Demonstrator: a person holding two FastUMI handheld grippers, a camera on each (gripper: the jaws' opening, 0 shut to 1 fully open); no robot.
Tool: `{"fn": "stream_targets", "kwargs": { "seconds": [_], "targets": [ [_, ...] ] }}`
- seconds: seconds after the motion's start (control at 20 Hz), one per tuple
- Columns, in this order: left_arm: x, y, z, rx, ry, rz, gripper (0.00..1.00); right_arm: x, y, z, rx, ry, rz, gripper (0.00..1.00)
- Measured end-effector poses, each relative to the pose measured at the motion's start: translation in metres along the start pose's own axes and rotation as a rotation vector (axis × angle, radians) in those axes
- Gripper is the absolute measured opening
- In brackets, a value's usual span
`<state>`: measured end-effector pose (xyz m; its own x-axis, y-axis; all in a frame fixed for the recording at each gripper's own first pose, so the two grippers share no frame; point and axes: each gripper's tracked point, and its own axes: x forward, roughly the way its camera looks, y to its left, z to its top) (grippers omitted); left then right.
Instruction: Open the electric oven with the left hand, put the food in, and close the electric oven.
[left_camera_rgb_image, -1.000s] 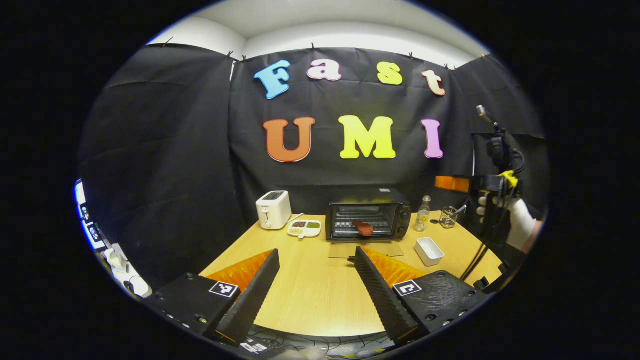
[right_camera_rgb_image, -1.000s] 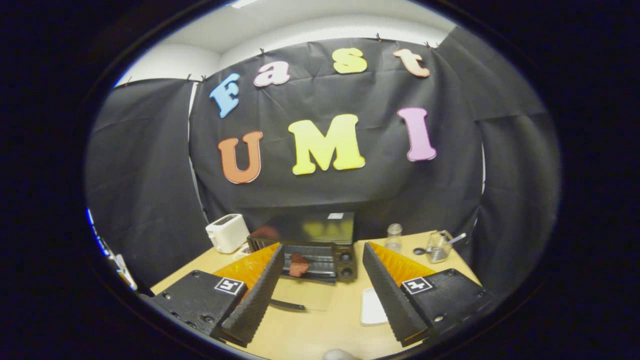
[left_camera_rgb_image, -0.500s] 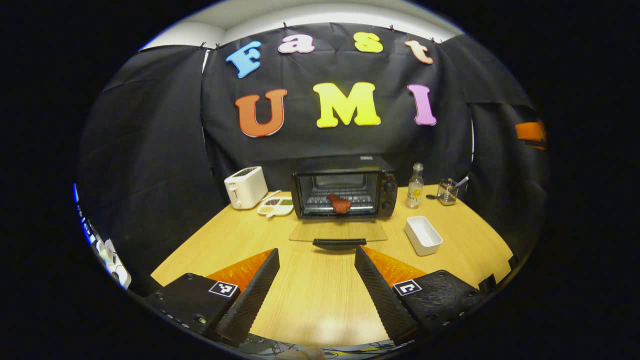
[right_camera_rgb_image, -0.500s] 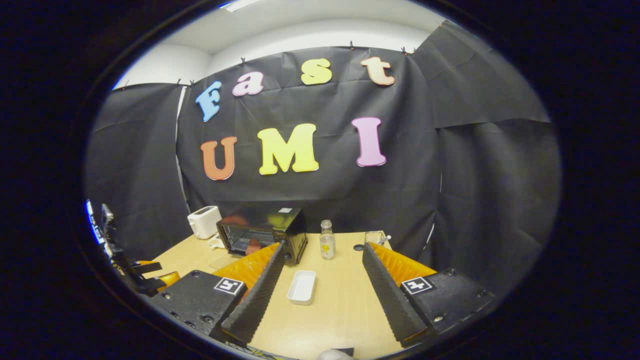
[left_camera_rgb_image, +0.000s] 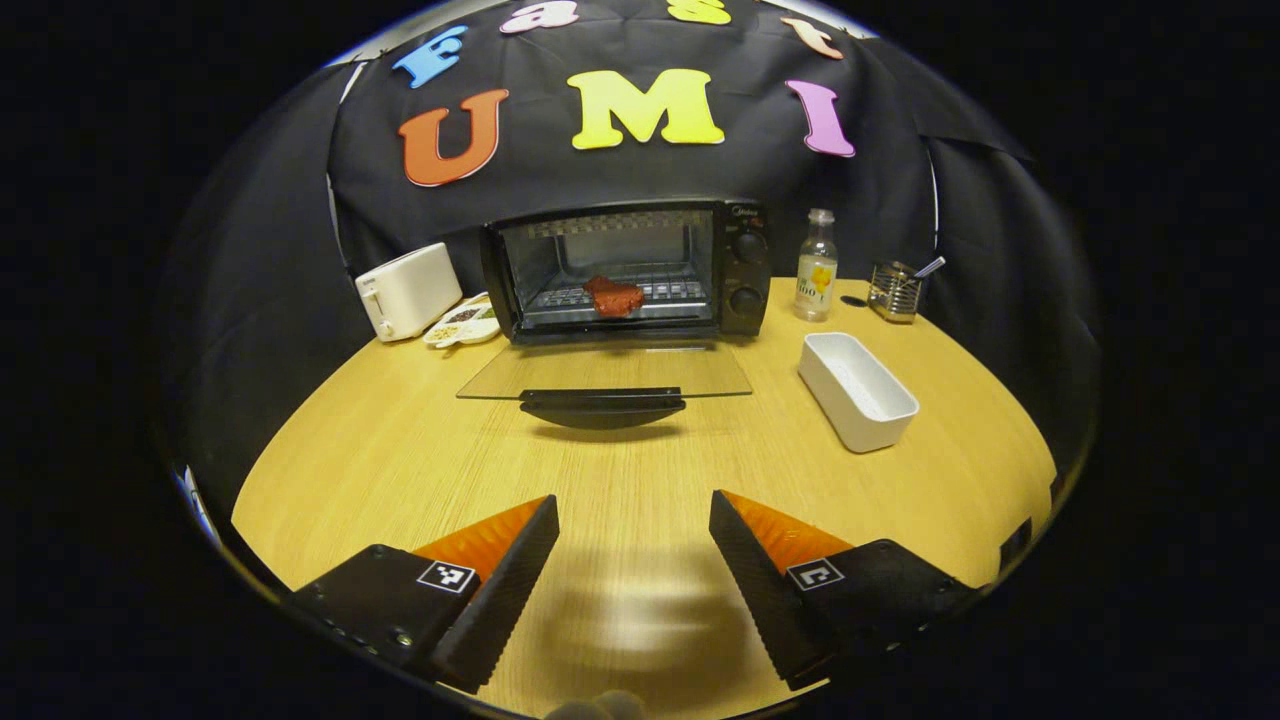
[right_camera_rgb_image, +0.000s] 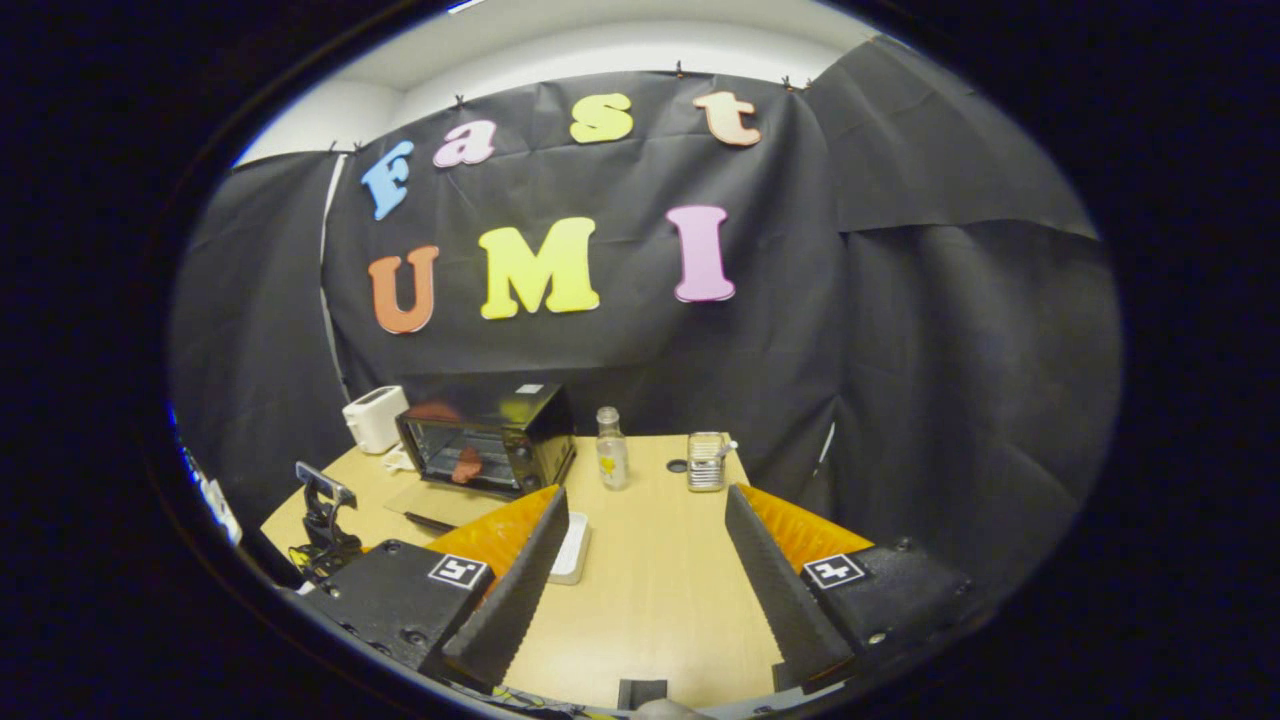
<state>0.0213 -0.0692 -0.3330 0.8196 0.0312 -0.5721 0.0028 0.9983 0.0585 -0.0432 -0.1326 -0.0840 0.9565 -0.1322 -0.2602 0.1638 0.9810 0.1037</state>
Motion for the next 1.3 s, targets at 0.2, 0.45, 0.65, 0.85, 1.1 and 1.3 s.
{"fn": "stream_targets", "kwargs": {
  "seconds": [0.2,0.45,0.65,0.85,1.1,1.3],
  "targets": [
    [0.054,0.016,0.005,-0.016,0.008,-0.052,0.97,0.002,0.004,0.012,0.02,0.015,-0.124,1.0],
    [0.086,0.025,0.012,-0.014,0.011,-0.092,0.98,0.004,0.03,0.012,0.07,0.028,-0.176,0.96],
    [0.094,0.024,0.011,0.001,0.02,-0.104,0.98,0.014,0.032,0.006,0.072,0.052,-0.202,0.97],
    [0.088,0.025,0.045,-0.003,-0.045,-0.107,0.97,0.021,0.034,0.016,0.059,0.04,-0.207,1.0],
    [0.081,0.032,0.114,-0.026,-0.158,-0.106,0.97,0.03,0.039,0.017,0.082,0.031,-0.196,1.0],
    [0.087,0.037,0.147,-0.015,-0.192,-0.112,0.97,0.03,0.041,0.014,0.111,0.032,-0.199,1.0]
  ]
}}
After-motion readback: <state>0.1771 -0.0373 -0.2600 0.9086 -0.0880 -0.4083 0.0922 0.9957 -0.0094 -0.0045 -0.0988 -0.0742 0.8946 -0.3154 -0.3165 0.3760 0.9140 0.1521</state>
